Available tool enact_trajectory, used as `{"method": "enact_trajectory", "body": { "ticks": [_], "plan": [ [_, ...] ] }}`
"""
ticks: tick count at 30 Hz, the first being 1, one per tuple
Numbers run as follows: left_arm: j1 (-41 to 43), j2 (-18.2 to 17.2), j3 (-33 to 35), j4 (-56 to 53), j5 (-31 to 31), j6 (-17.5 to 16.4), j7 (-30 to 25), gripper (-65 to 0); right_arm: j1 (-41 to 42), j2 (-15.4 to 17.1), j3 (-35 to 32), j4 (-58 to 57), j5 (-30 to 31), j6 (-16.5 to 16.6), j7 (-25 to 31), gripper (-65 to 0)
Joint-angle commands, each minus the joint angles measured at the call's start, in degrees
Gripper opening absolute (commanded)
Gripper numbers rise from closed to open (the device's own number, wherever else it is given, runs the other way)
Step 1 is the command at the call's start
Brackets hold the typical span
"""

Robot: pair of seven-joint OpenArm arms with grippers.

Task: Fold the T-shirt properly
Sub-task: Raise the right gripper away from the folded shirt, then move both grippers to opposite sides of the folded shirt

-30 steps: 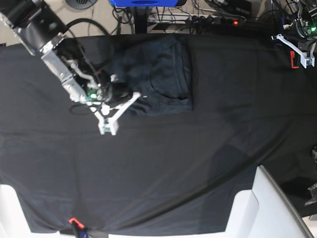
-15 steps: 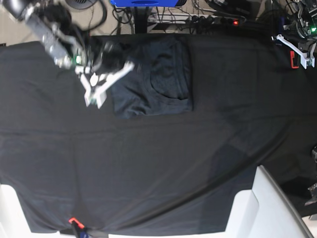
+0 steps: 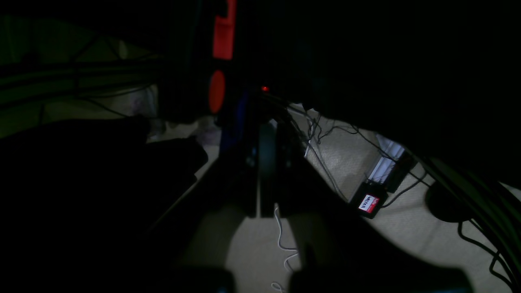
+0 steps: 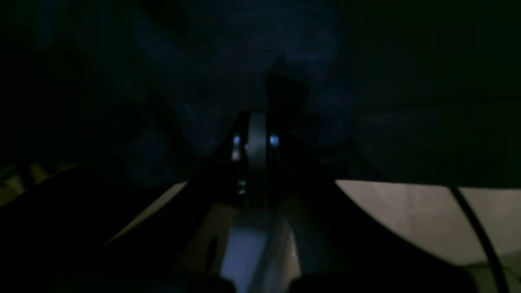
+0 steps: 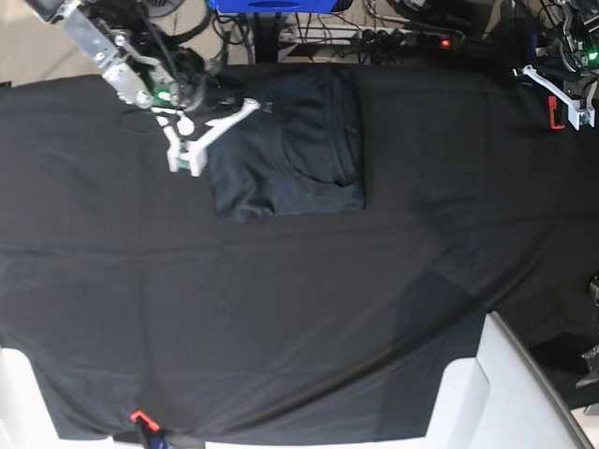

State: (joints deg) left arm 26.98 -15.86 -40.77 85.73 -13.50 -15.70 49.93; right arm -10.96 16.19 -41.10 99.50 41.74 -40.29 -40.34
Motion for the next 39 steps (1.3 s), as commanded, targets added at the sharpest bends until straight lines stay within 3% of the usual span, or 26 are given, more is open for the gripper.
{"method": "enact_trajectory", "body": {
  "ticks": [1,10,14,17,21,26,29,33,37,39],
  "plan": [
    [0.31,-1.07,-0.41,0.73,0.18,0.10,-0.39,-65.0,0.54,-0.14,-1.49,0.85,0.51,0.29,-0.15,-65.0],
    [0.31,-1.07,-0.41,0.82,0.18,0.10,-0.39,-65.0,1.07,0.12,-2.63,2.96,0.51,0.29,-0.50,-65.0],
    [0.31,-1.15,-0.41,0.82,0.18,0.10,-0.39,-65.0,1.16,3.02,-2.99,9.90,0.51,0.29,-0.76,-65.0],
    [0.31,-1.15,-0.41,0.82,0.18,0.10,-0.39,-65.0,2.04,2.41,-3.78,12.63,0.68,0.29,-7.53,-65.0],
    [0.23,-1.07,-0.32,0.82,0.00,0.10,-0.39,-65.0,10.21,-0.93,-14.77,11.05,0.42,0.29,-18.87,-65.0],
    [-0.83,-0.80,6.18,1.61,-0.61,0.10,-0.13,-65.0,13.38,-0.76,-15.65,10.96,0.59,0.29,-15.88,-65.0],
    [-1.00,0.52,9.26,4.60,-8.26,-0.08,0.66,-65.0,12.59,1.35,-12.13,11.05,0.86,0.29,-12.72,-65.0],
    [-2.50,0.08,12.69,8.02,-27.25,-3.94,5.50,-65.0,10.65,4.34,-5.45,11.05,0.77,0.29,-10.87,-65.0],
    [-6.02,-0.54,16.55,7.67,-35.87,-4.74,8.75,-63.8,8.46,6.72,2.55,11.05,0.68,0.29,-10.08,-65.0],
    [-6.98,-0.45,17.79,7.32,-39.47,-4.74,9.10,-46.6,7.49,8.12,5.72,10.87,0.68,0.29,-9.82,-65.0]
  ]
}}
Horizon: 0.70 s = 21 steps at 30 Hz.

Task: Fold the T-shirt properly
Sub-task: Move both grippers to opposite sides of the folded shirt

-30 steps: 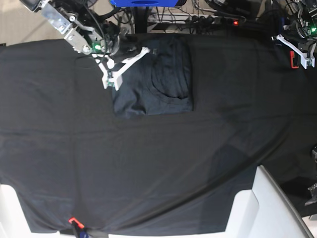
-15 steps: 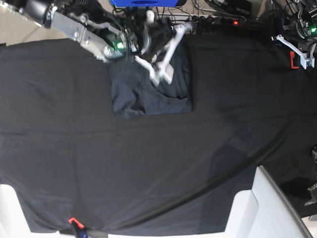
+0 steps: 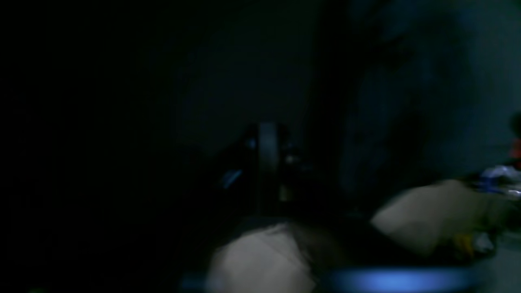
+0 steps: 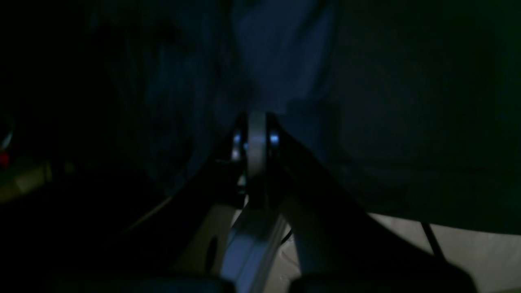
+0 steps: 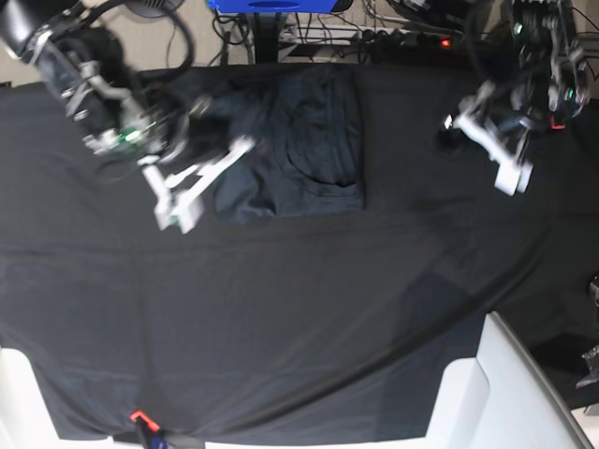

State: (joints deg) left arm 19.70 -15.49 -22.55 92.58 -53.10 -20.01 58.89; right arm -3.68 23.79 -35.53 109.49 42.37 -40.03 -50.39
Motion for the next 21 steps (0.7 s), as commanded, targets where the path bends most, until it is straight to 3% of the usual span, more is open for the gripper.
{"method": "enact_trajectory", "body": {
  "ticks": [1,4,7,9,11,16,21],
  "plan": [
    [-0.06,-0.82,0.08,0.04,-2.15,-0.43,0.14,-36.7,-0.32,1.22,1.64,0.79,0.05,0.03,0.24,-65.0],
    [-0.76,-0.91,1.75,-1.19,-7.51,-1.48,0.14,-13.7,-1.81,3.15,4.45,0.79,0.05,0.03,0.24,-65.0],
    [-1.02,-0.91,4.74,-3.12,-8.04,-7.64,0.05,-2.5,-2.78,4.21,5.15,0.79,0.05,0.03,0.24,-65.0],
    [-1.90,-0.56,6.15,-4.71,-5.76,-11.24,0.05,-1.8,-3.13,4.21,4.98,0.79,-0.04,0.03,0.24,-65.0],
    [-2.34,1.29,6.24,-6.64,-2.68,-12.74,-0.04,-1.8,-3.48,4.12,4.72,0.71,-0.04,0.03,0.24,-65.0],
    [-2.52,6.39,6.33,-9.01,5.58,-12.83,-1.79,-1.8,-3.57,4.12,4.72,0.71,-0.04,0.03,0.24,-65.0],
    [-2.34,9.11,6.77,-13.32,7.87,-12.91,-7.07,-1.8,-4.54,4.12,4.80,0.71,-0.04,0.03,0.24,-65.0]
  ]
}}
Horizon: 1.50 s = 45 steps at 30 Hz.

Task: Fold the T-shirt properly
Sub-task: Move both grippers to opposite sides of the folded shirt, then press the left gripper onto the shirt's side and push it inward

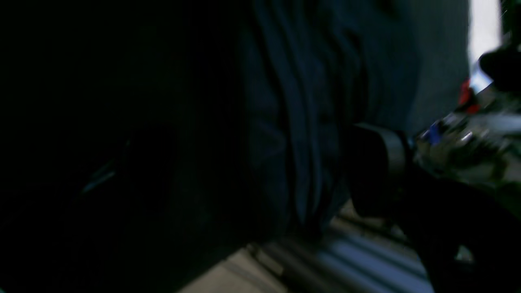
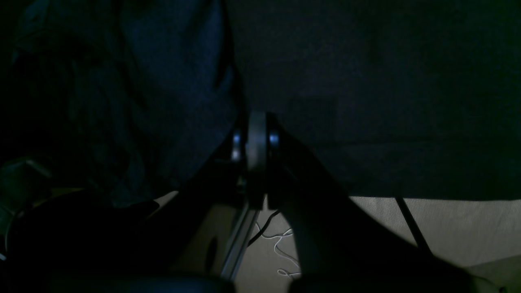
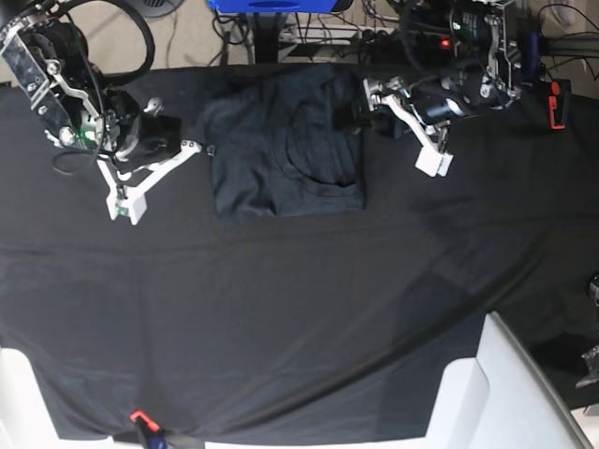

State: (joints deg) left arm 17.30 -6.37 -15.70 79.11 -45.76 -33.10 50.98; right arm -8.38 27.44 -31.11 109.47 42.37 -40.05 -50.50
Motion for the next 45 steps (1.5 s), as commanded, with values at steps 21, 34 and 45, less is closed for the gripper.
{"method": "enact_trajectory", "body": {
  "ticks": [21,34,45],
  "plan": [
    [-2.49,2.11,-0.08,-12.25,1.05,-6.90,-7.42,-23.0,-0.80,0.56,0.30,-1.12,-0.04,0.05,0.43,-65.0],
    [-4.60,2.11,-0.08,-19.29,1.05,-6.90,-10.32,-46.7,-1.60,0.65,0.21,-5.07,-0.13,0.05,4.48,-65.0],
    [-4.60,1.76,-0.16,-19.29,1.05,-6.90,-10.32,-65.0,-1.51,0.38,0.30,-5.07,-0.13,0.05,4.57,-65.0]
  ]
}}
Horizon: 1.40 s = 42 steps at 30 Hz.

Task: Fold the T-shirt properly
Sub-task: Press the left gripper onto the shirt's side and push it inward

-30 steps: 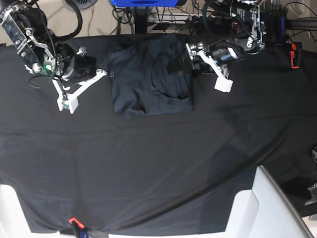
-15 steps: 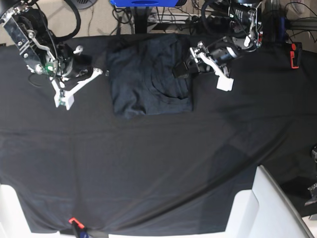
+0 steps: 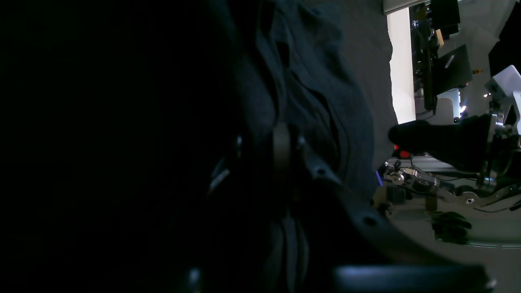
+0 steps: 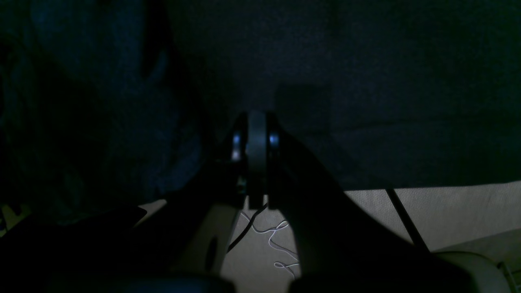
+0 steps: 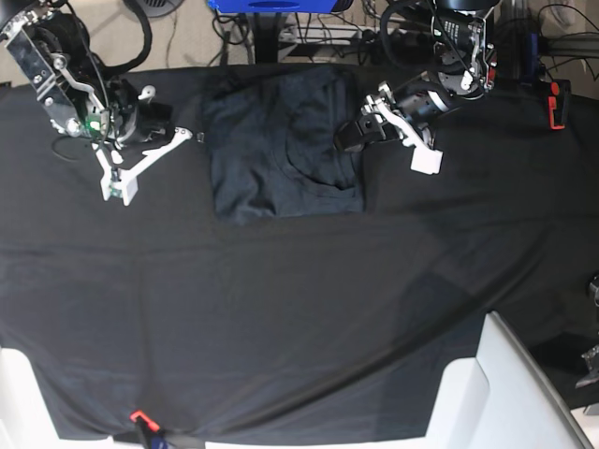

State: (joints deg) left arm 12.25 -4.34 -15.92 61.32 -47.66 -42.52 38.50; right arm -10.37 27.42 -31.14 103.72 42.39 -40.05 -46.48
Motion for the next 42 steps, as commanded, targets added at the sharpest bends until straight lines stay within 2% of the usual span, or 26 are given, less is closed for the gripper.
{"method": "enact_trajectory", "body": {
  "ticks": [1,5,8,16,19,23,31,35,38,42],
  "plan": [
    [0.45,-0.36,0.05,-1.23,2.96,2.52,2.16,-65.0,0.48,0.40,0.32,0.67,-0.15,0.05,0.54,-65.0],
    [1.07,-2.21,0.14,2.37,2.96,2.74,3.56,-65.0,0.31,0.40,0.32,0.67,-0.15,0.05,0.54,-65.0],
    [1.16,-4.76,0.14,4.13,2.96,4.50,5.76,-65.0,0.31,0.40,0.32,0.67,-0.15,0.05,0.54,-65.0],
    [-1.75,-10.83,0.93,4.31,3.48,5.29,5.85,-65.0,0.22,-0.39,0.23,0.76,-0.15,0.05,1.86,-65.0],
    [-4.65,-13.46,6.03,4.31,8.41,7.05,5.85,-65.0,-0.13,-0.56,0.23,0.76,-0.15,0.05,1.95,-65.0],
    [-9.48,-13.82,11.40,4.13,19.48,9.78,5.59,-65.0,-0.22,-0.56,0.23,0.76,-0.15,0.05,1.95,-65.0],
    [-17.57,-9.86,19.48,4.13,42.96,9.86,5.85,-65.0,-0.22,-0.56,0.23,0.76,-0.06,0.05,1.95,-65.0],
    [-18.54,-8.01,23.79,4.75,52.45,9.86,5.94,-65.0,-0.13,-0.56,0.32,0.76,-0.06,0.05,1.95,-65.0],
    [-17.92,-7.13,26.25,8.26,56.49,9.86,5.94,-65.0,-0.05,-0.56,0.67,0.67,-0.06,0.05,1.95,-65.0],
    [-17.22,-7.40,31.00,12.75,57.55,9.86,5.94,-65.0,0.22,-0.56,0.67,0.67,-0.06,0.05,1.95,-65.0]
  ]
}}
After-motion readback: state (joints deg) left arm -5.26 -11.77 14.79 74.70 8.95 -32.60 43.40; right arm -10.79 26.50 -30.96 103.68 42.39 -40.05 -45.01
